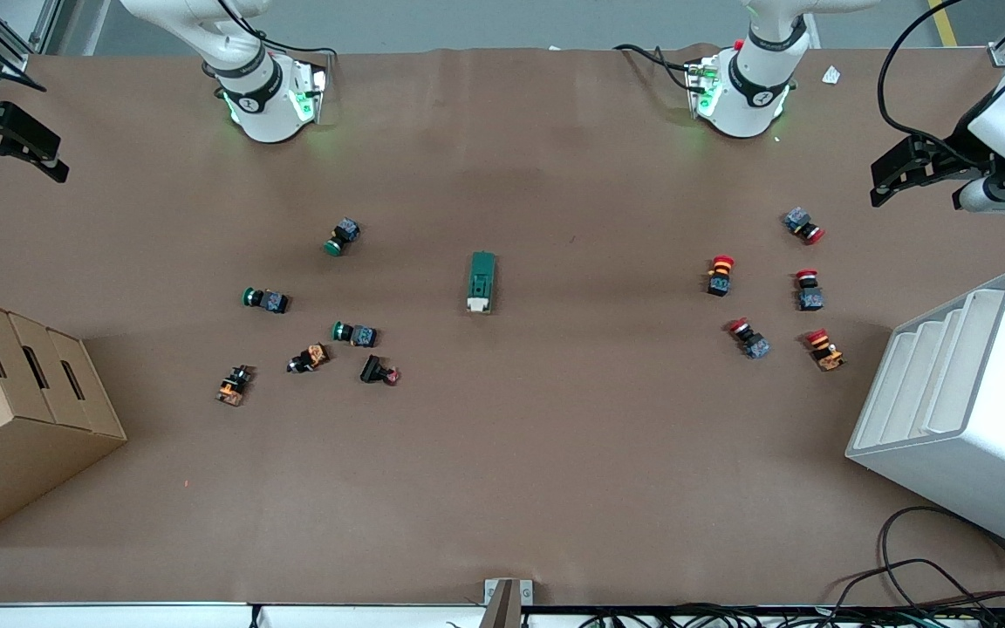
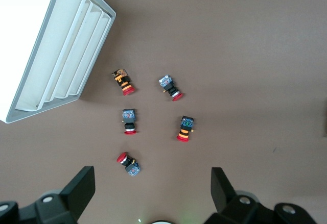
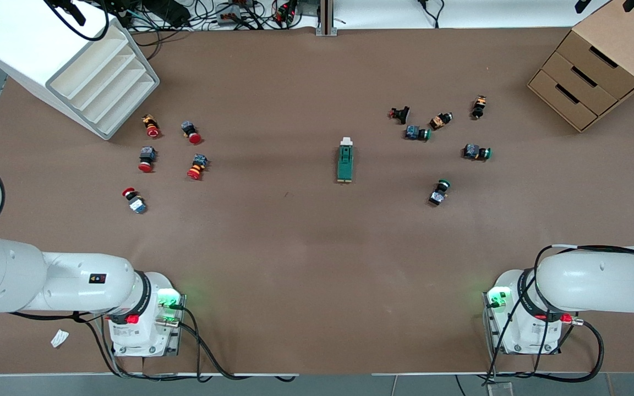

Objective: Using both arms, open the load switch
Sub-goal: 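Move the left gripper over the green load switch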

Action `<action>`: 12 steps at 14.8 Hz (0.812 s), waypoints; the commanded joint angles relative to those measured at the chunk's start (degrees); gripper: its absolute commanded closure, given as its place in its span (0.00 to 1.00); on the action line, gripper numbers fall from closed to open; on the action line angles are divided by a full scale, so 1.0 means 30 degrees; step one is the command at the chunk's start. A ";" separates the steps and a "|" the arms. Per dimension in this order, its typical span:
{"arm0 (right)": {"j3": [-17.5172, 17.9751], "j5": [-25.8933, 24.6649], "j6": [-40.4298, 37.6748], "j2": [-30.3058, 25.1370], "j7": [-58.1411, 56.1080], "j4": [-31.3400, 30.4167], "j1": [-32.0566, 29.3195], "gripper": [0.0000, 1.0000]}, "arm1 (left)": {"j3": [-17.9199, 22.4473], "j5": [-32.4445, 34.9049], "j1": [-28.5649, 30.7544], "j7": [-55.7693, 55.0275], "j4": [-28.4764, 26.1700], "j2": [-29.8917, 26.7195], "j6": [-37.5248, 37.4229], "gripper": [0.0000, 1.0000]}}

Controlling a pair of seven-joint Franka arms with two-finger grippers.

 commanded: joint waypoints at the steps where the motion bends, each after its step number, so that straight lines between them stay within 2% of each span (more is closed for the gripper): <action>1: 0.0116 -0.0285 -0.0242 0.0308 0.0010 0.0269 0.0106 0.00 | -0.0060 0.0330 0.0012 -0.0171 0.0488 0.0088 -0.0483 0.00; 4: 0.0146 -0.0256 -0.0271 0.0367 -0.0018 0.0239 0.0107 0.00 | -0.0351 0.0359 -0.0337 -0.0230 0.0546 0.0263 -0.0454 0.00; 6: 0.0175 -0.0256 -0.0300 0.0426 0.0040 0.0152 0.0194 0.00 | -0.1374 0.0156 -0.0514 -0.0317 0.0838 0.1108 -0.0309 0.00; 8: 0.0146 -0.0256 -0.0533 0.0426 0.0040 0.0151 0.0253 0.00 | -0.2894 -0.0050 -0.0660 -0.1248 0.0869 0.1902 0.0740 0.00; 12: 0.0146 -0.0256 -0.0505 0.0455 0.0069 0.0151 0.0311 0.00 | -0.6118 0.0007 -0.1741 -0.6777 0.0693 0.3949 0.3142 0.00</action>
